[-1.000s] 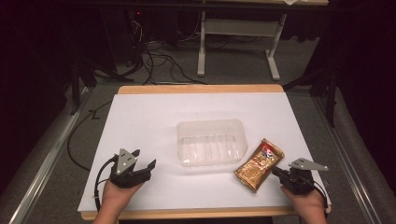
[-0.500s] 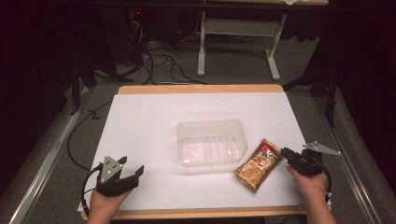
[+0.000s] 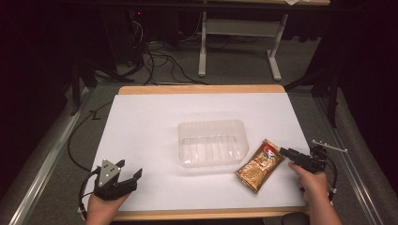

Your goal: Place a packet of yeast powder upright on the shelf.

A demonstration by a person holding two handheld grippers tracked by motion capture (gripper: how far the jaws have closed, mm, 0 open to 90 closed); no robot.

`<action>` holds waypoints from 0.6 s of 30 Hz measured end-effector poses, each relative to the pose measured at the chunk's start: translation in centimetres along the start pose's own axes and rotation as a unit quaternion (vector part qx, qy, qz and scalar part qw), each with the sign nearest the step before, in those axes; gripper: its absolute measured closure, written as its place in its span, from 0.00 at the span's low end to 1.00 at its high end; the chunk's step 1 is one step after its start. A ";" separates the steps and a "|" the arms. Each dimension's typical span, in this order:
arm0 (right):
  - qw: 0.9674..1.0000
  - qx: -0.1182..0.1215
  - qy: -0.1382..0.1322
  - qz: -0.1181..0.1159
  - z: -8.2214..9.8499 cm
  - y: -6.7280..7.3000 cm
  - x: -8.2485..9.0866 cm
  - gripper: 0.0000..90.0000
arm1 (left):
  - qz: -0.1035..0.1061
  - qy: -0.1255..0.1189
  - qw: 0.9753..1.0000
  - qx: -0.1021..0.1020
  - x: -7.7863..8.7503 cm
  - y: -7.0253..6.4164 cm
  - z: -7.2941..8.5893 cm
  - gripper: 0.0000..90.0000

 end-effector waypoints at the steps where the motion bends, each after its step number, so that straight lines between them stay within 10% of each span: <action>1: 1.000 0.000 0.000 0.000 0.0 0.0 0.0 0.49 | 0.000 0.000 1.000 0.000 0.0 0.0 0.0 0.33; 18: 0.996 -0.056 0.026 -0.066 0.8 0.1 -0.7 0.57 | 0.001 -0.004 1.000 -0.005 0.1 0.1 -0.2 0.33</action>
Point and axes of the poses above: each handheld gripper's, and its own axes: x roughly backward along the jaws, z roughly out of its underside, y roughly to its left, the point moved 5 cm from there along -x, roughly forward along the jaws, and after that the axes turned 10 degrees about x, right-handed, at the moved point
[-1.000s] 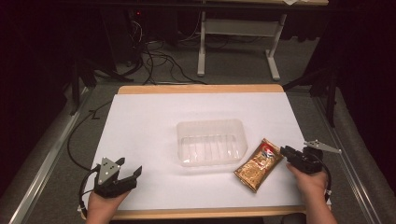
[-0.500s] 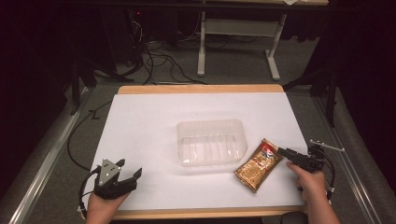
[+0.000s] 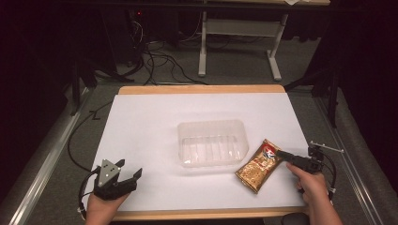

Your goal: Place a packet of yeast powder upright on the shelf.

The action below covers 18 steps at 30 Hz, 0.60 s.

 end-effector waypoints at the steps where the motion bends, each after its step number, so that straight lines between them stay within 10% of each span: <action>1: 1.000 0.000 0.000 0.000 0.0 0.0 0.0 0.57 | 0.000 0.000 1.000 0.000 0.0 0.0 0.0 0.33; 9: 1.000 0.002 0.014 -0.007 0.2 0.3 -0.3 0.67 | 0.004 0.003 1.000 -0.007 0.0 -0.3 0.1 0.33; 18: 0.999 0.035 0.002 0.013 -0.1 0.8 0.0 1.00 | 0.003 0.005 1.000 -0.010 0.0 -0.4 0.1 0.33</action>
Point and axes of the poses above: each handheld gripper's, and its own axes: x roughly backward along the jaws, z roughly out of its underside, y roughly to its left, the point moved 5 cm from there along -x, roughly forward along the jaws, and after that the axes turned 10 degrees about x, right-handed, at the moved point
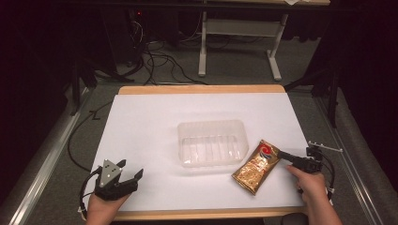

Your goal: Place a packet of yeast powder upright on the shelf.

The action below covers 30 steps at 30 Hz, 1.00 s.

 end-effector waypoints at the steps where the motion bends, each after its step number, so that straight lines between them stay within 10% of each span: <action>1: 1.000 0.000 0.000 0.000 0.0 0.0 0.0 1.00 | 0.000 0.000 1.000 0.000 0.0 0.0 0.0 0.33; 16: 0.994 0.064 -0.086 -0.003 -1.8 3.0 3.0 1.00 | 0.008 -0.008 1.000 -0.007 0.0 -0.3 -0.2 0.33; 30: 0.973 0.146 -0.178 0.013 -4.5 7.3 6.5 1.00 | 0.011 -0.008 1.000 -0.014 0.0 -0.4 -0.3 0.33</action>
Point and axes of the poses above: each handheld gripper's, and its own axes: x roughly backward along the jaws, z roughly out of its underside, y roughly to its left, the point moved 5 cm from there along -x, roughly forward along the jaws, and after that the axes turned 10 degrees about x, right-handed, at the moved point
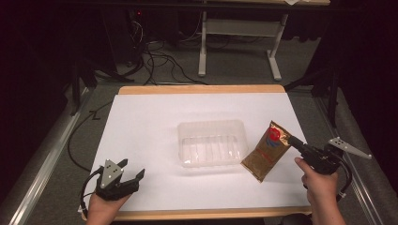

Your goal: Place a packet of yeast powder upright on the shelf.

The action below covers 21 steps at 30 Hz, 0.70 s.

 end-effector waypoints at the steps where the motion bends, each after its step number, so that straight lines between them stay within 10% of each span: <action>1: 1.000 0.006 -0.005 0.003 -0.2 0.2 0.1 1.00 | 0.000 0.001 1.000 -0.001 0.0 0.0 0.0 0.33; 21: 0.994 0.082 -0.049 0.044 -2.4 1.1 1.1 1.00 | -0.002 0.002 1.000 -0.016 -0.2 -0.2 0.1 0.33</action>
Point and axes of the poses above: each handheld gripper's, and its own axes: x roughly backward along the jaws, z roughly out of its underside, y roughly to its left, the point moved 5 cm from there along -x, roughly forward along the jaws, and after that the axes turned 10 degrees about x, right-handed, at the moved point
